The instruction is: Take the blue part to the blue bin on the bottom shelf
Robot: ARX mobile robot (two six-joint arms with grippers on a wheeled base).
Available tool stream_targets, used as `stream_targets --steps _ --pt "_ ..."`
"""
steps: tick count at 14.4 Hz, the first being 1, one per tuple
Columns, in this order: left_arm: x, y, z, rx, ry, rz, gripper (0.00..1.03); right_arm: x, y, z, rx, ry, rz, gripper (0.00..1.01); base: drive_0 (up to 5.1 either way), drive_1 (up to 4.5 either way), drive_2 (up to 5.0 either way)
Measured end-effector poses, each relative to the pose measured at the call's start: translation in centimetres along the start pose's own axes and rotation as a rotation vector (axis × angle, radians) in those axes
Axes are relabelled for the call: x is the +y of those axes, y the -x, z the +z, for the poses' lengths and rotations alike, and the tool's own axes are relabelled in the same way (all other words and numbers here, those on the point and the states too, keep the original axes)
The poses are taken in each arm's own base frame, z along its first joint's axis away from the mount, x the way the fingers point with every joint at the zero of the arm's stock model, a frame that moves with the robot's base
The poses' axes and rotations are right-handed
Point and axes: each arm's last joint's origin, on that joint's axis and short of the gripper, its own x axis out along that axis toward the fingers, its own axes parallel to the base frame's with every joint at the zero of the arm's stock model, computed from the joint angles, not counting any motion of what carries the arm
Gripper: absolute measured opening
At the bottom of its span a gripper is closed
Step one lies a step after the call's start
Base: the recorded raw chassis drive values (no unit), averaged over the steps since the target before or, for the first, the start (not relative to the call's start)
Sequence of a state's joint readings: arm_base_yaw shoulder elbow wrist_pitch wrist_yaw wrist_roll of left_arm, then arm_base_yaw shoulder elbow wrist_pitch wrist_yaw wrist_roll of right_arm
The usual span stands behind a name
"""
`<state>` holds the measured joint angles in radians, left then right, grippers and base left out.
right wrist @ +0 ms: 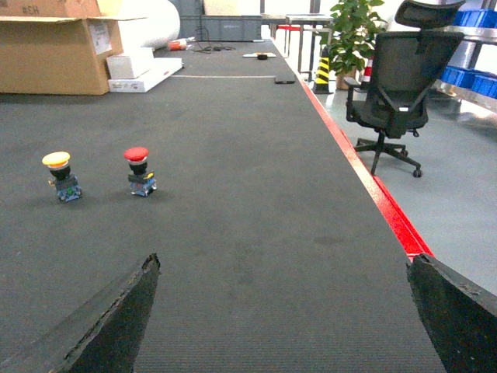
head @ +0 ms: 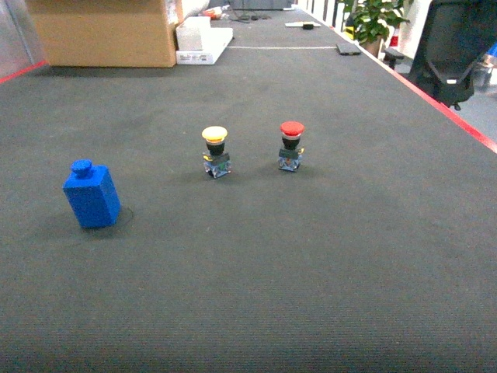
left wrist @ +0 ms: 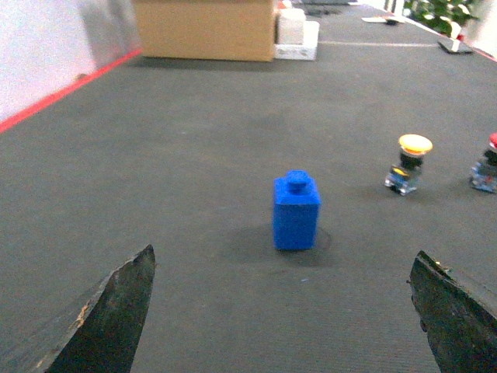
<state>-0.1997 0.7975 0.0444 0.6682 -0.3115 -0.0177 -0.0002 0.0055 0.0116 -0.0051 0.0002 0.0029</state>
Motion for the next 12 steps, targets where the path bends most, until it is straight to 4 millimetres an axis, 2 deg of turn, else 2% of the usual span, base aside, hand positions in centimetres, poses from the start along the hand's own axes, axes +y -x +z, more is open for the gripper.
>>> stream_targets --steps 3,4,6,9,12 --pt "-2.1 -5.9 1.7 -0.047 0.016 -0.069 0.98 0.0 0.0 0.0 0.000 0.000 0.000 0.98 0.0 0.00 0.0" --pt "-2.8 -8.7 0.4 -0.001 0.002 -0.082 0.98 0.0 0.0 0.0 0.000 0.000 0.000 0.98 0.0 0.00 0.0" --pt "-2.9 -11.2 -2.6 0.122 -0.038 -0.083 0.98 0.0 0.0 0.0 0.000 0.000 0.000 0.98 0.0 0.00 0.0" --pt "-2.4 -14.9 -2.9 0.107 -0.048 -0.056 0.98 0.0 0.0 0.0 0.000 0.000 0.000 0.98 0.0 0.00 0.0" --pt "-2.2 -17.0 -4.3 0.162 -0.066 -0.048 0.98 0.0 0.0 0.0 0.000 0.000 0.000 0.98 0.0 0.00 0.0"
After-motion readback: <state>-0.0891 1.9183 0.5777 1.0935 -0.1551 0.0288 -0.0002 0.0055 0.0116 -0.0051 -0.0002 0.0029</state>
